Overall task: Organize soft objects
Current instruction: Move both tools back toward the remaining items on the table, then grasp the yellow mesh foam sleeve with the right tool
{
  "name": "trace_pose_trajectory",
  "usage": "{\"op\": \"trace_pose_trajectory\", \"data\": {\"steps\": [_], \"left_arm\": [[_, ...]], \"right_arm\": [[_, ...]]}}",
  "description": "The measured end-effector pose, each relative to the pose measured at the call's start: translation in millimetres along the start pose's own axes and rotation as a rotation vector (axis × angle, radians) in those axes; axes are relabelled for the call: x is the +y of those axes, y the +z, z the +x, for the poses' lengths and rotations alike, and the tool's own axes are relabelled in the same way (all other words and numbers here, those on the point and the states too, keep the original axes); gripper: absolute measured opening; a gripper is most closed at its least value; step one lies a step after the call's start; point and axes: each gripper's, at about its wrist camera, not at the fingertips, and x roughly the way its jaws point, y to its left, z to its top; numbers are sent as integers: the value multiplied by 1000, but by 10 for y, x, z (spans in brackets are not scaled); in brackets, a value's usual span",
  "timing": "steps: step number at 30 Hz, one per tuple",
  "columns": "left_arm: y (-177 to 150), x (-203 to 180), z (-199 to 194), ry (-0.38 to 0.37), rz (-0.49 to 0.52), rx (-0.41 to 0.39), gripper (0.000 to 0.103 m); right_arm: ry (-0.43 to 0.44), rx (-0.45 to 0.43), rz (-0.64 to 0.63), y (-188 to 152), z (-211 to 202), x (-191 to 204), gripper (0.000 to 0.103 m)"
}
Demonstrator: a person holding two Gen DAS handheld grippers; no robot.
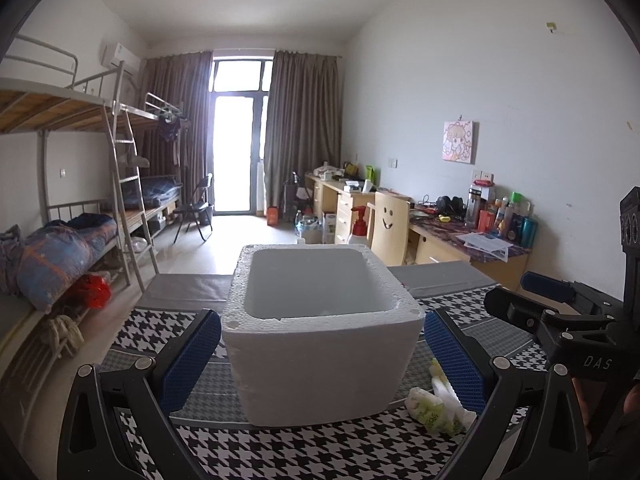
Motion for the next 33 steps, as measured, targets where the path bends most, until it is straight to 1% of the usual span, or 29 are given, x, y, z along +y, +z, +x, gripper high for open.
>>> {"op": "trace_pose_trajectory", "data": {"steps": [3,7,11,22,33], "left_arm": [[-28,-35,9,-8,2,4,102],[-61,-84,12,-10,7,0,102],[-104,-153,27,-36,11,6,102],[-217,-302,90,-81,32,28,102],[-300,-404,146,-127,41,56,102]], "right_arm": [[-11,0,10,-32,-26,-43,95],[-47,-23,15,-66,-90,-102,95],[-60,-26,26,-114,-149,-168,95],[-103,-13,68,-285,-240,-348,95],[-152,11,78,-424,-268,-492,95]]}}
